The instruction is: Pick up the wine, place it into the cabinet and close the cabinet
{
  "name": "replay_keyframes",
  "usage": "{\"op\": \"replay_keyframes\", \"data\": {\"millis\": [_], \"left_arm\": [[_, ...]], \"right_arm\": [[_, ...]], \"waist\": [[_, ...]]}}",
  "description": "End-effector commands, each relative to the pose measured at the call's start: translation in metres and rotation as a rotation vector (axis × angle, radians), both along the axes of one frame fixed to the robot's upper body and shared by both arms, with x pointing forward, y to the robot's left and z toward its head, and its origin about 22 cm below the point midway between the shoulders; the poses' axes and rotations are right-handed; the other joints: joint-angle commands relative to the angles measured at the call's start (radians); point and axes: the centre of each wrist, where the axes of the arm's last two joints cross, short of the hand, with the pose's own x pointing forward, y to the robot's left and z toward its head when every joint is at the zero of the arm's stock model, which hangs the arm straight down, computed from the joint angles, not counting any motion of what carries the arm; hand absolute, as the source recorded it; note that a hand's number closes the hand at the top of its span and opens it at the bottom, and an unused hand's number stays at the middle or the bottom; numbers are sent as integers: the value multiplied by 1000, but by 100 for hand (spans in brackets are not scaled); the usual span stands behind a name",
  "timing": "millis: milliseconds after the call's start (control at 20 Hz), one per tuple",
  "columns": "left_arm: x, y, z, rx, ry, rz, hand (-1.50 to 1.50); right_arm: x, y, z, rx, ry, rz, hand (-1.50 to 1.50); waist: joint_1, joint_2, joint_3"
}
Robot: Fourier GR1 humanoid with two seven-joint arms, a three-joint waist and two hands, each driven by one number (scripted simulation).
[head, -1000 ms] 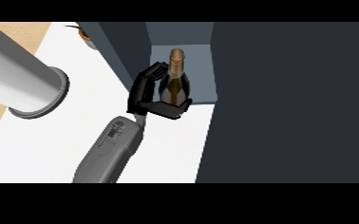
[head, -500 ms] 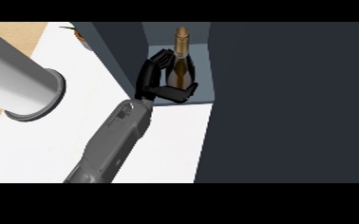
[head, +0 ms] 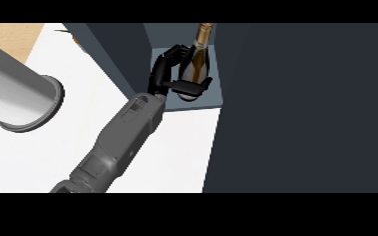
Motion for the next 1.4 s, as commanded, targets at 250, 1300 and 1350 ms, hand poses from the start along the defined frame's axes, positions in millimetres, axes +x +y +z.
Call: {"op": "replay_keyframes", "data": {"millis": [250,1300,1350], "left_arm": [[17,2,10,-36,66,95,150],[40,33,25,137,-27,240,-150],[40,37,25,153,-46,251,-150]], "right_arm": [[-24,-6,25,96,8,82,-150],[-26,-7,15,92,0,104,-150],[-24,-4,13,81,-16,125,-150]], "waist": [[-24,10,0],[-51,26,0],[-55,31,-1]]}}
